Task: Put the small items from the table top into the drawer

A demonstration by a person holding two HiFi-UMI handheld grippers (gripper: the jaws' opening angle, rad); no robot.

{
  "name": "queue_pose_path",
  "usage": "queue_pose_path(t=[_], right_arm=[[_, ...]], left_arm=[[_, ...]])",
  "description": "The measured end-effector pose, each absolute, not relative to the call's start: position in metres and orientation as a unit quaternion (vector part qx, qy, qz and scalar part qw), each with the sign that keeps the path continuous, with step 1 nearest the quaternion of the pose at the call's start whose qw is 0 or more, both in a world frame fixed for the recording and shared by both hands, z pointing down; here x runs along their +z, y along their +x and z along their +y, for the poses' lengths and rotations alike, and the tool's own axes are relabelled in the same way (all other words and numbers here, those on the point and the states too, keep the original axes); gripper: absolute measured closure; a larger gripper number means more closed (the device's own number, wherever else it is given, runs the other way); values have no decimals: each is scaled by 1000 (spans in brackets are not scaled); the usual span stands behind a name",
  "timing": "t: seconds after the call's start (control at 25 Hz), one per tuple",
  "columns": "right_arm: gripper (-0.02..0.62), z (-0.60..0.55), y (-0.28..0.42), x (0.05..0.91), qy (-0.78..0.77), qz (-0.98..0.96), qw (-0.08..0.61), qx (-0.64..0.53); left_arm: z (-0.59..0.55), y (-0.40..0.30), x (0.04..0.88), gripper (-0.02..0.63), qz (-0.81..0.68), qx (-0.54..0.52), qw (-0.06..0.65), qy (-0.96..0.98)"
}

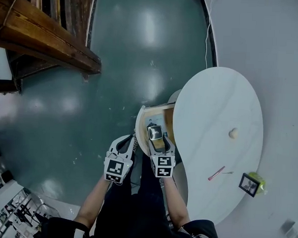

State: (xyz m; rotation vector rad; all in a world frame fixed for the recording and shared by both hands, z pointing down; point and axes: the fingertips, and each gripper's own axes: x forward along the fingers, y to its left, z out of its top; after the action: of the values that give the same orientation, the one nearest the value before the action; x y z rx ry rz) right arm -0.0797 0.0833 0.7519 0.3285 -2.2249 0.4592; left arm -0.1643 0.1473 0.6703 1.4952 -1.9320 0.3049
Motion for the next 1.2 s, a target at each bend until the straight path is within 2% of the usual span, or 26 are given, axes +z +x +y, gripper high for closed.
queue_pose_path(t=[0.56, 1.2], right_arm=[[305, 63, -123, 821, 106, -859, 471, 173], [305, 62, -138, 896, 98, -816, 540, 182]], left_arm=[[140, -179, 675, 586, -740, 113, 343, 568], [149, -181, 680, 586, -740, 117, 350, 562]])
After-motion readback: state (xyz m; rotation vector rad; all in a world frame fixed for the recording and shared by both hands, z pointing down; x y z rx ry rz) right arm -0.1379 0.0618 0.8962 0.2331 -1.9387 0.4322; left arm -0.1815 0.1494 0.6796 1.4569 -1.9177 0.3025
